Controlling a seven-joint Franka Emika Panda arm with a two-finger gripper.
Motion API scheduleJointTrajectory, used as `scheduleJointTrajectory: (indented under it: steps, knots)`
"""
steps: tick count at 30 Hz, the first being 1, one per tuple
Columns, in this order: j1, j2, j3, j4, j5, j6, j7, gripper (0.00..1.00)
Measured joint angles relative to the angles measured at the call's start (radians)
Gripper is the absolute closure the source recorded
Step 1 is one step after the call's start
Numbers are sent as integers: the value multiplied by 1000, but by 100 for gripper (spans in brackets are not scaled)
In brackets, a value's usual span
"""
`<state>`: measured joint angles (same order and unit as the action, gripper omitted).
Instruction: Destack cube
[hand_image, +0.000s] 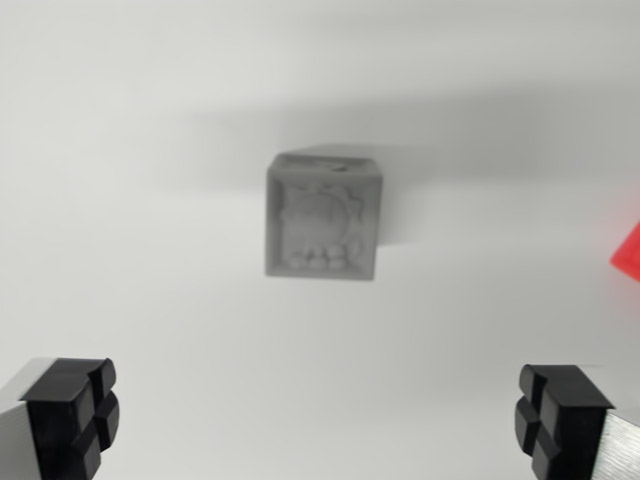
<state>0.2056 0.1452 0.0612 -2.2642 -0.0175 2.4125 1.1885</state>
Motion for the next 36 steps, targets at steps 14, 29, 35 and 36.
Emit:
scheduleJointTrajectory:
  steps: [14, 29, 35, 36]
  knots:
    - [0, -92, 0, 45, 8, -136, -7, 0]
    - [1, -146, 0, 96, 13, -242, -11, 0]
    - [1, -158, 0, 112, 13, -270, -11, 0]
    - [1, -159, 0, 113, 13, -272, -11, 0]
